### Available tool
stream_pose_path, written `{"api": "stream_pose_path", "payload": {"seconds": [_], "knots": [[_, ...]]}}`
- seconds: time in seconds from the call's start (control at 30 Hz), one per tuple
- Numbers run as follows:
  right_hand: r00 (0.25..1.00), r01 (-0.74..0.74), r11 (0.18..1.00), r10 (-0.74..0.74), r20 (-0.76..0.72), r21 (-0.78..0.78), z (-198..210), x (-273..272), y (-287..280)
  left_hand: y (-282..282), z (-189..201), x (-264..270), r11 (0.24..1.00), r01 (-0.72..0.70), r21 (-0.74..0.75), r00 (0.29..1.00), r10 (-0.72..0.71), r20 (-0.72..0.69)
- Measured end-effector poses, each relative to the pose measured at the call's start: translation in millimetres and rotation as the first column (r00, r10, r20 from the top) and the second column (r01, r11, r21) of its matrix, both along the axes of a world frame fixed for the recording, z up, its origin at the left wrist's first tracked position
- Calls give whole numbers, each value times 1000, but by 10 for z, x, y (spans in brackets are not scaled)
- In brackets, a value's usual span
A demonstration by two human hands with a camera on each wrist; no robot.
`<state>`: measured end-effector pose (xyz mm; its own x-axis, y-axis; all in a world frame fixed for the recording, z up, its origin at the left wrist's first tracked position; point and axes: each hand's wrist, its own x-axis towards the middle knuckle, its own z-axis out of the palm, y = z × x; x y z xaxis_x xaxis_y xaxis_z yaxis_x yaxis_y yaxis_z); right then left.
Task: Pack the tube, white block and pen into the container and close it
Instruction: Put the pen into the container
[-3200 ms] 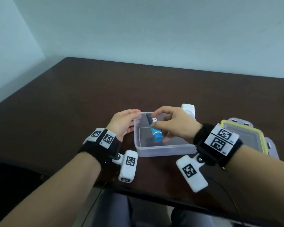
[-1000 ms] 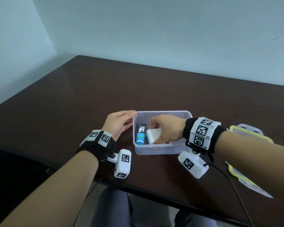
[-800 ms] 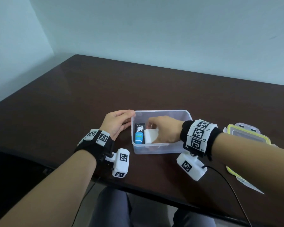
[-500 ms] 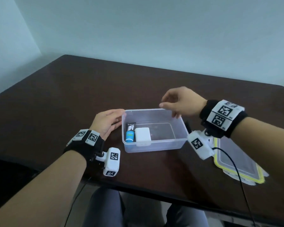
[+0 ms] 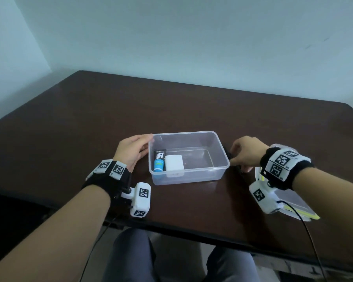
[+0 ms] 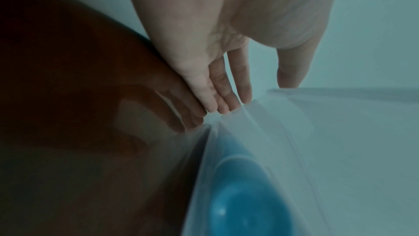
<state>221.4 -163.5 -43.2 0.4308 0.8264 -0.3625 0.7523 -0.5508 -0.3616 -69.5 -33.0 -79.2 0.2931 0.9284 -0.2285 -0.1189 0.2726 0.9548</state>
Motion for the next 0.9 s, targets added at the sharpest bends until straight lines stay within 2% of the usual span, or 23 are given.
{"api": "stream_pose_path", "payload": {"seconds": [0.13,0.23,0.33,0.4,0.47,0.53,0.6,0.67,0.77,0.83,0.9], "knots": [[1000,7,1000,-7,-10,30,55,9,37,-3,13,11,1000,-18,-7,1000,18,17],[1000,10,981,-13,15,192,309,-18,86,22,7,-9,1000,-21,-7,999,21,25],[993,-106,881,70,96,462,691,-93,201,44,-29,-20,1000,-11,-4,1000,11,23],[980,-187,817,189,53,546,872,-258,286,53,-43,-20,1000,-3,-1,1000,3,15],[934,-344,807,349,83,480,925,-503,383,59,-51,-29,1000,0,-7,1000,0,13],[837,-548,796,515,187,258,874,-731,497,51,-44,-30,1000,0,-9,1000,0,9],[748,-645,764,624,223,24,740,-884,613,37,-40,-25,1000,-2,1,1000,2,-5],[699,-671,735,671,247,-96,606,-971,698,31,-45,-18,1000,12,18,1000,-11,-28],[638,-676,712,694,334,-188,496,-1049,777,30,-45,-24,999,44,24,999,-44,-32],[613,-675,705,700,366,-218,482,-1079,804,39,-50,-33,998,59,24,998,-58,-24],[620,-676,710,694,366,-198,490,-1082,817,37,-50,-39,998,64,24,998,-64,-18]]}}
